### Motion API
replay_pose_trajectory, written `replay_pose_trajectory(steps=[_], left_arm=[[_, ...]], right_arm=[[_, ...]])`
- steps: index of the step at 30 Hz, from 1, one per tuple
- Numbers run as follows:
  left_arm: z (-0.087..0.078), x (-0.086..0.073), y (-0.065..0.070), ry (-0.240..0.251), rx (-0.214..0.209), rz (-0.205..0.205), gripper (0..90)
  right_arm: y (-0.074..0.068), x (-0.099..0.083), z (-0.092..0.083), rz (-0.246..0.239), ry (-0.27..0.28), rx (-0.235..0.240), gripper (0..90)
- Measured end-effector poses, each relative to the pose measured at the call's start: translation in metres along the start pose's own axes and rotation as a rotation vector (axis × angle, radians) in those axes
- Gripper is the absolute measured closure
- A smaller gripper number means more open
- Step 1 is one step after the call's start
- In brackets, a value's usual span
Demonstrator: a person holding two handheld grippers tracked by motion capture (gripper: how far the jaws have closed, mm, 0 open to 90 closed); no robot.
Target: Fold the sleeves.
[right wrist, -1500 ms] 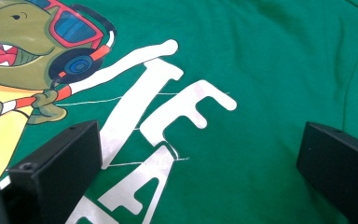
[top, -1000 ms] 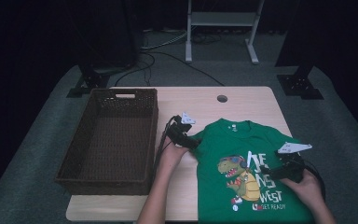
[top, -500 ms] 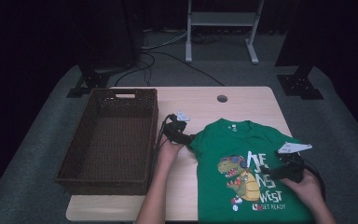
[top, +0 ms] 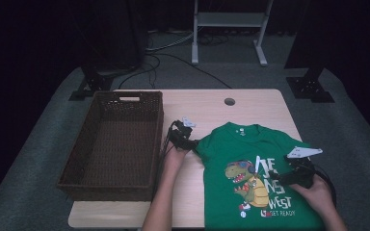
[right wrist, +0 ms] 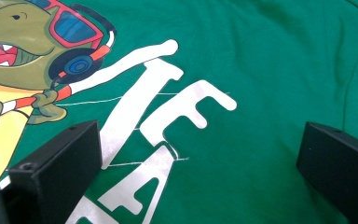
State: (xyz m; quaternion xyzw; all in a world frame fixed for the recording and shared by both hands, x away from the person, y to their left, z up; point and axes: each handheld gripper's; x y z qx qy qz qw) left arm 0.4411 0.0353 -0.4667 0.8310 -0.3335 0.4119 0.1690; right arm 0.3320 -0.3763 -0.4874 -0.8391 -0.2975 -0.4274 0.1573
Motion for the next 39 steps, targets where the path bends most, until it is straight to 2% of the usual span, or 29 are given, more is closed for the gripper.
replay_pose_trajectory(steps=[6,9,11,14,16,24,36,39], left_arm=[[0.000,-0.003,0.002,0.001,0.002,-0.015,53.7],[-0.001,-0.005,0.003,0.011,-0.006,-0.029,63.8],[-0.002,-0.005,0.004,0.010,-0.012,-0.038,66.2],[-0.002,-0.005,0.004,0.010,-0.038,-0.072,80.7],[-0.002,-0.006,0.004,0.015,-0.055,-0.094,85.3],[-0.004,-0.005,0.006,0.036,-0.056,-0.097,85.6],[-0.015,0.004,0.011,0.097,-0.104,-0.125,85.6],[-0.017,0.008,0.015,0.111,-0.119,-0.122,85.6]], right_arm=[[0.000,0.000,0.000,0.000,0.000,0.000,0.0],[0.000,0.000,0.000,0.000,0.000,0.000,0.0],[0.000,0.000,0.000,0.000,0.000,0.000,0.0],[0.000,0.000,0.000,0.000,0.000,0.000,0.0],[0.000,0.000,0.000,0.000,0.000,0.000,0.0],[0.000,0.000,0.000,0.001,0.000,0.000,0.0],[0.000,0.000,0.000,0.000,0.000,0.000,0.0],[0.000,0.000,0.000,0.000,0.000,0.000,0.0]])
Point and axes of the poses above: each handheld gripper's, and its own axes: z roughly forward along the jaws, x roughly out of its top, y roughly to its right, and after that the axes turned 9 degrees about y, right-handed
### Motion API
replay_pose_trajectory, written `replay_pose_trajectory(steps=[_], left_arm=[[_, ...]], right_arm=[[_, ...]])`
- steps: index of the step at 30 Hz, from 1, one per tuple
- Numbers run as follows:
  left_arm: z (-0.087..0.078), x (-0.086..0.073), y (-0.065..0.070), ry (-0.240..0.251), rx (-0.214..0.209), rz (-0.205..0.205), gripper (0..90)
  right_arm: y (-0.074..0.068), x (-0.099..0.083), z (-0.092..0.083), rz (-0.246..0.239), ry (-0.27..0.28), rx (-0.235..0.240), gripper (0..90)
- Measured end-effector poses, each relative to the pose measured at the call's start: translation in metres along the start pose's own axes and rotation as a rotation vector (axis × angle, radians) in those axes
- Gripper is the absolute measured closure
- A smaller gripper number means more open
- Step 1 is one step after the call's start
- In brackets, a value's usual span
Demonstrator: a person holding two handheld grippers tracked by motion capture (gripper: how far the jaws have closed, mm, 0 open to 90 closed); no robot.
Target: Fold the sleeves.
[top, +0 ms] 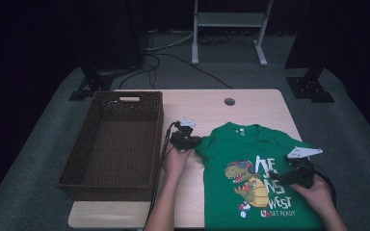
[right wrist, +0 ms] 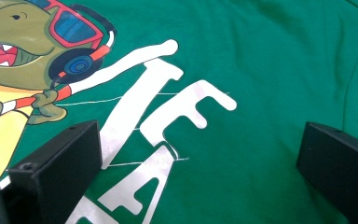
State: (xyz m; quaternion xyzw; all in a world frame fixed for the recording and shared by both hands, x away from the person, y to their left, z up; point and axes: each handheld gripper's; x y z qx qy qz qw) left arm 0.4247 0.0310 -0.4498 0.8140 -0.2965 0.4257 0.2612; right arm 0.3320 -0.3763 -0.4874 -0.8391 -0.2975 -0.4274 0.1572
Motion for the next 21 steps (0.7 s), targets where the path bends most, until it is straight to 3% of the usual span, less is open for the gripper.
replay_pose_trajectory(steps=[21], left_arm=[[0.004,0.018,0.025,0.046,-0.060,0.024,85.6]], right_arm=[[0.000,0.000,0.000,0.001,0.000,0.000,0.0]])
Point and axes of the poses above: each handheld gripper's, and its own axes: z roughly forward along the jaws, x roughly out of its top, y roughly to its right, and after that the axes turned 9 degrees about y, right-handed
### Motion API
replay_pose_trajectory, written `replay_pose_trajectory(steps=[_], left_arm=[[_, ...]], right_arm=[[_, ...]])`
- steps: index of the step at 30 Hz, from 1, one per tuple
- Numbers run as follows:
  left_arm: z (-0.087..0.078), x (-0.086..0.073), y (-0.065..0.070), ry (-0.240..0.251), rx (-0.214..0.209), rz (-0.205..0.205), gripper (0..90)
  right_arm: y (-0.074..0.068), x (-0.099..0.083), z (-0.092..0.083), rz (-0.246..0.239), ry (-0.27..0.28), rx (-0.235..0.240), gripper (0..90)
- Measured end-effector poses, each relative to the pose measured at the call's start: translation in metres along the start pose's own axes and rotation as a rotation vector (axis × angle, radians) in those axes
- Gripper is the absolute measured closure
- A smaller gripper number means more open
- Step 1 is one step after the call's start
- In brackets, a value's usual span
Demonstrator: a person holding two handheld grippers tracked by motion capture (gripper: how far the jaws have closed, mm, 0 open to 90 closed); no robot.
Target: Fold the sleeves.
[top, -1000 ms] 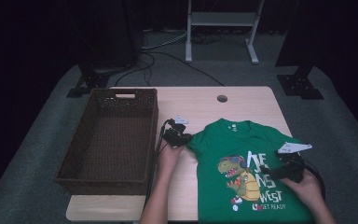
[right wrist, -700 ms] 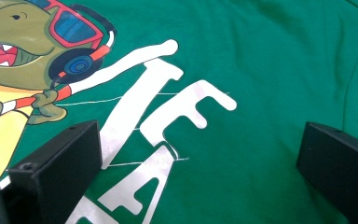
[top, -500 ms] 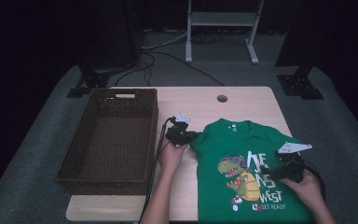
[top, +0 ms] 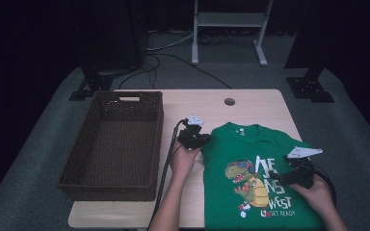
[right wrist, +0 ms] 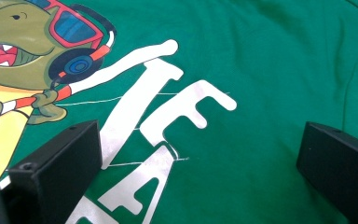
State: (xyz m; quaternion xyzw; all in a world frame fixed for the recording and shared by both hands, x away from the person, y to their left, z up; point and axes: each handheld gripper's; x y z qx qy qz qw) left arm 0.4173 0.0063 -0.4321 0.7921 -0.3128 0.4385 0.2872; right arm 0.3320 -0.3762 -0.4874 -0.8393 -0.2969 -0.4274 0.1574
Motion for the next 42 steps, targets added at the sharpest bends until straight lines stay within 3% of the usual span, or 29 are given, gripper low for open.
replay_pose_trajectory(steps=[42], left_arm=[[0.030,0.003,0.023,-0.011,-0.053,-0.002,85.3]], right_arm=[[0.000,0.000,0.000,0.000,0.000,0.000,0.0]])
Point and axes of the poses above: each handheld gripper's, and its own axes: z roughly forward along the jaws, x roughly out of its top, y roughly to its right, and after that the axes turned 9 degrees about y, right-handed
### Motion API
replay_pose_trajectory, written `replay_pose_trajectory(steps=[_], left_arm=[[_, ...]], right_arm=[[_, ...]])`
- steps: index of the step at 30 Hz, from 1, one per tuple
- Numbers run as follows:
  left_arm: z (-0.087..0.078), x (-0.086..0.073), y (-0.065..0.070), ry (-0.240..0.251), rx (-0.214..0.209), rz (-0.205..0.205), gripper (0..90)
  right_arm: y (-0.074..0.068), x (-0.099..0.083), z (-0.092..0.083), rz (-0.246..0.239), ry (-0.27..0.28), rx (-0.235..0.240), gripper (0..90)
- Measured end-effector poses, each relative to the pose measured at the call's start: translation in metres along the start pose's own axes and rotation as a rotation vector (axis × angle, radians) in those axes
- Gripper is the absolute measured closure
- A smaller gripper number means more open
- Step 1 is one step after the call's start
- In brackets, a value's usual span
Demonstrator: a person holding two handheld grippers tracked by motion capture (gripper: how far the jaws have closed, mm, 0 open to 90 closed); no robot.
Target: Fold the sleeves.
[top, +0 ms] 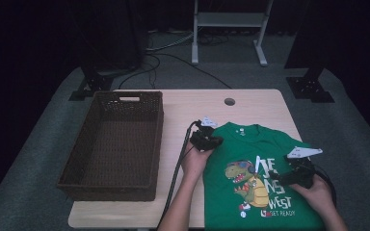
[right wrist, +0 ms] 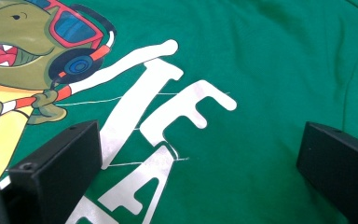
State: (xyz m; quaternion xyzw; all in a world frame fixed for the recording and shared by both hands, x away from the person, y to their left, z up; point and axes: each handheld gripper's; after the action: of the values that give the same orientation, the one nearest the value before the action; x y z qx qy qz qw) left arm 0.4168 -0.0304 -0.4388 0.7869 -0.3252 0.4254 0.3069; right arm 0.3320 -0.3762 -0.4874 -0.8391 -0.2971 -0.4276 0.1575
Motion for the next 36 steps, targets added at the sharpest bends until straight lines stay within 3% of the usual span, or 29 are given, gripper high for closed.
replay_pose_trajectory(steps=[36], left_arm=[[0.039,-0.011,0.015,-0.003,-0.051,-0.021,83.4]], right_arm=[[0.000,0.000,0.000,-0.001,0.000,0.000,0.0]])
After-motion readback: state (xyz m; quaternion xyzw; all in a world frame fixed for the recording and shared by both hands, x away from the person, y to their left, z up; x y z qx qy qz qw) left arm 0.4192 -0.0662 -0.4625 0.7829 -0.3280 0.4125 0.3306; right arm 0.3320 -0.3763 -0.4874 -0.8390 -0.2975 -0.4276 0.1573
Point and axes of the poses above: each handheld gripper's, and its own axes: z roughly forward along the jaws, x roughly out of its top, y roughly to its right, and after that the axes turned 9 degrees about y, right-handed
